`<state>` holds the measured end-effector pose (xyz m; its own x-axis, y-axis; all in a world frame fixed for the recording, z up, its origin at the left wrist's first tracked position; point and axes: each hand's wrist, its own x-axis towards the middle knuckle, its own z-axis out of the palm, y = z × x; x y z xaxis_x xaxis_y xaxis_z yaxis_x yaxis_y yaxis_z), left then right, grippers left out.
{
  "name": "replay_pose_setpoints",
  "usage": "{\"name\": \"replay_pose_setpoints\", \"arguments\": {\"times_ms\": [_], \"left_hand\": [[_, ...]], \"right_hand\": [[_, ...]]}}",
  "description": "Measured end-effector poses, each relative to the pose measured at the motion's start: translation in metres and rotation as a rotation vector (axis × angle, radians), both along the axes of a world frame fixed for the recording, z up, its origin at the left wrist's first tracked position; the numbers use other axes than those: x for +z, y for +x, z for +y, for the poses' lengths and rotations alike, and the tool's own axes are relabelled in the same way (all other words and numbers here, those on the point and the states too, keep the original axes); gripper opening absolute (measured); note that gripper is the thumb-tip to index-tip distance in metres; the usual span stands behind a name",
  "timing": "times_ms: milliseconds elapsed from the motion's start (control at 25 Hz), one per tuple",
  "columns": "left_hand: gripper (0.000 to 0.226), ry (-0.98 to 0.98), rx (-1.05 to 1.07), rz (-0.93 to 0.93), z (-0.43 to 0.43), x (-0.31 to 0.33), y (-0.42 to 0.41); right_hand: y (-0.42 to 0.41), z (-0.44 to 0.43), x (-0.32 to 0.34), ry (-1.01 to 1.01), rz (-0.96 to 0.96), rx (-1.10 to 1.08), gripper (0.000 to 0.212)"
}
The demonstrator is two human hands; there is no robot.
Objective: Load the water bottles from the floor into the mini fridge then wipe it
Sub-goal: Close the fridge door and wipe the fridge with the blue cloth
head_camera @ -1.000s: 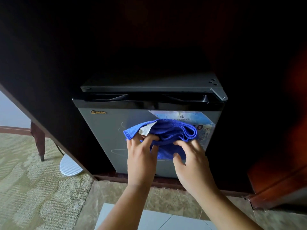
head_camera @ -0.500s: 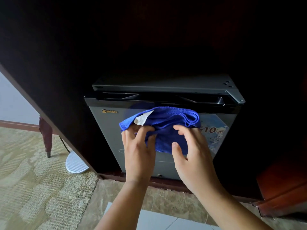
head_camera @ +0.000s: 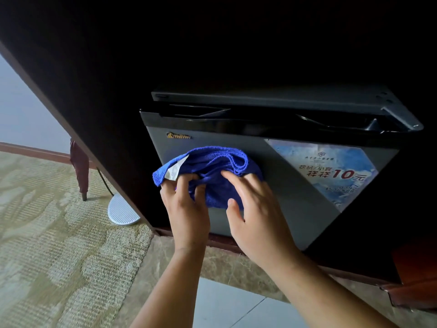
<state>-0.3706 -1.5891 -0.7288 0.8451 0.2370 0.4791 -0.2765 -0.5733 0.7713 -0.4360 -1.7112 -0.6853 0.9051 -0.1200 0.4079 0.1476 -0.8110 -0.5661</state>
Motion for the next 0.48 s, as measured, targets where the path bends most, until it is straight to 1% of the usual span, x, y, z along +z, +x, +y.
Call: {"name": "replay_pose_setpoints", "arguments": {"times_ms": [80,240,400,480], "left_hand": [[0.019,-0.041,0.016,0.054,0.003,-0.021,0.0],[0.021,-0.054,0.042,0.155,0.008,-0.064,0.0],[0.018,-0.087,0.053,0.324,0.002,-0.1,-0.003],[0.016,-0.063,0.021,0.402,-0.002,-0.115,-0.004]], "right_hand": [[0.003,0.005,-0.019,-0.037,0.054,0.014,0.054],[0.004,0.009,-0.056,-0.074,0.162,0.034,0.058],[-0.002,0.004,-0.09,-0.081,0.298,0.055,0.06],[-0.005,-0.003,-0.104,-0.064,0.348,0.041,0.06]]}}
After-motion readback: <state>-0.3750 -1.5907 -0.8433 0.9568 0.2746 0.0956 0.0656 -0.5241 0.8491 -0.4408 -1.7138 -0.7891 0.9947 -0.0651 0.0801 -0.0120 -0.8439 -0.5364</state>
